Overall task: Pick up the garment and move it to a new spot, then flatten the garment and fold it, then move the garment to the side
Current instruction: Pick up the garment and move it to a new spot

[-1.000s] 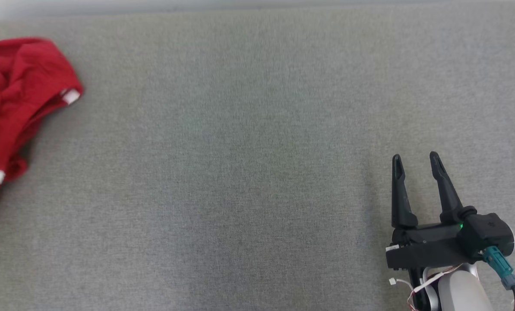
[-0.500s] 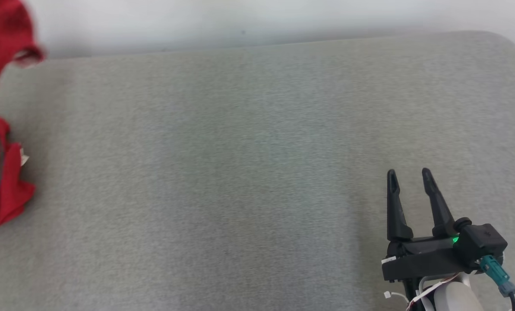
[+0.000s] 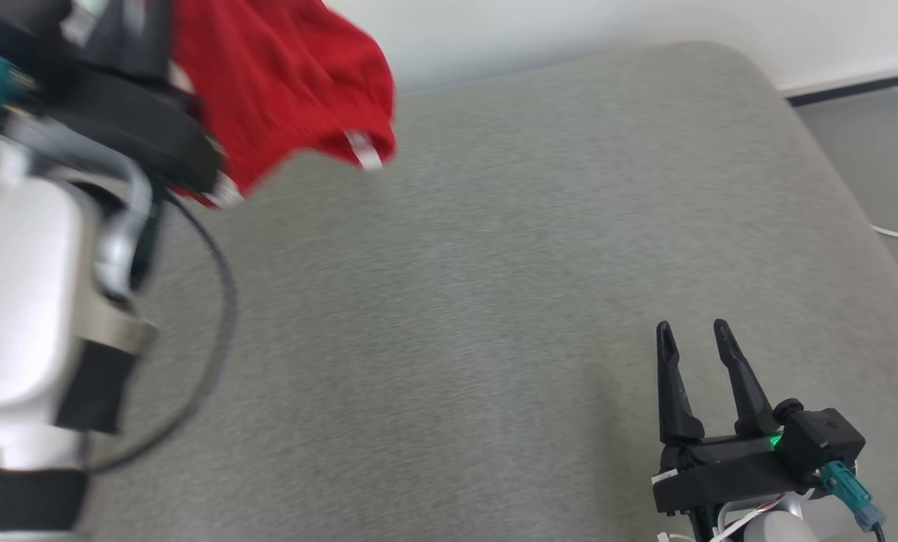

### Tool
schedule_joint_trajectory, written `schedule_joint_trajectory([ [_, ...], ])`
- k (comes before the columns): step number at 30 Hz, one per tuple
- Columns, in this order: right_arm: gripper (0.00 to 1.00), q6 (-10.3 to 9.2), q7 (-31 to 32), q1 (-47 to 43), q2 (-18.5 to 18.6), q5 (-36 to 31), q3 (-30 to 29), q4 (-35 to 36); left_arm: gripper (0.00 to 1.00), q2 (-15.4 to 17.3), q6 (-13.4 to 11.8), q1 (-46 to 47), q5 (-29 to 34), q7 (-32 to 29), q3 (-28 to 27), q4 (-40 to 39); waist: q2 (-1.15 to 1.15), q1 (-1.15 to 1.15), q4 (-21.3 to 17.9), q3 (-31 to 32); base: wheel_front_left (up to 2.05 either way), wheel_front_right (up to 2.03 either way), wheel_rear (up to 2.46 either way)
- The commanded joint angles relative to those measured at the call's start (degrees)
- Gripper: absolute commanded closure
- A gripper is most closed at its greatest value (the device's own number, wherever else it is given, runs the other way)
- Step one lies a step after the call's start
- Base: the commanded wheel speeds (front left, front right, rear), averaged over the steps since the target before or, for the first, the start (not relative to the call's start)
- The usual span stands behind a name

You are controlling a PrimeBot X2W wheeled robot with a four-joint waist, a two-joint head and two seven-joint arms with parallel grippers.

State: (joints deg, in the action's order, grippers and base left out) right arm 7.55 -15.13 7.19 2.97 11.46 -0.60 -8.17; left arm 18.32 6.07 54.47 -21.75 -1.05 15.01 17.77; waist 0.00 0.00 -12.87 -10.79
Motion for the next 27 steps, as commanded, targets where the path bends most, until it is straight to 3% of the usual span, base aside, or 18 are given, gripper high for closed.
schedule_joint_trajectory([
  [1, 0.0, -0.12, 0.0, -0.5, -0.2, 0.3, 0.2, 0.0, 1.0, -1.4, -0.2, -1.9, -0.7, 0.5, 0.9, -0.3, 0.0, 0.0, -3.7, 0.8, 0.0, 0.0, 0.0],
  [11, 0.0, -0.12, 0.0, -1.1, -0.2, 1.3, 0.7, -0.2, 1.0, -8.5, -1.6, -12.4, -2.6, 3.2, 5.1, 3.5, 0.0, 0.0, -6.8, 0.1, 0.0, 0.0, 0.0],
  [21, 0.0, -0.12, 0.0, -0.1, -0.2, 0.7, 0.9, -0.9, 1.0, -11.0, -1.7, -21.1, -2.7, 6.5, 8.4, 14.1, 0.0, 0.0, -6.9, -0.6, 0.0, 0.0, 0.0],
  [22, 0.0, -0.12, 0.0, 0.0, -0.2, 0.4, 0.9, -1.0, 0.84, -11.1, -1.4, -21.4, -1.9, 7.7, 9.3, 14.9, 0.0, 0.0, -6.6, -0.6, 0.0, 0.0, 0.0],
  [23, 0.0, -0.12, 0.0, 0.1, -0.2, 0.4, 1.0, -1.1, 0.0, -11.3, -1.3, -21.4, -1.8, 8.8, 9.5, 15.8, 0.0, 0.0, -6.4, -0.5, 0.0, 0.0, 0.0],
  [27, 0.0, -0.12, 0.0, -0.5, -0.1, -0.6, 0.3, -1.1, 0.0, -11.9, -0.8, -20.4, -1.0, 12.8, 10.5, 17.3, 0.0, 0.0, -4.7, 1.0, 0.0, 0.0, 0.0],
])
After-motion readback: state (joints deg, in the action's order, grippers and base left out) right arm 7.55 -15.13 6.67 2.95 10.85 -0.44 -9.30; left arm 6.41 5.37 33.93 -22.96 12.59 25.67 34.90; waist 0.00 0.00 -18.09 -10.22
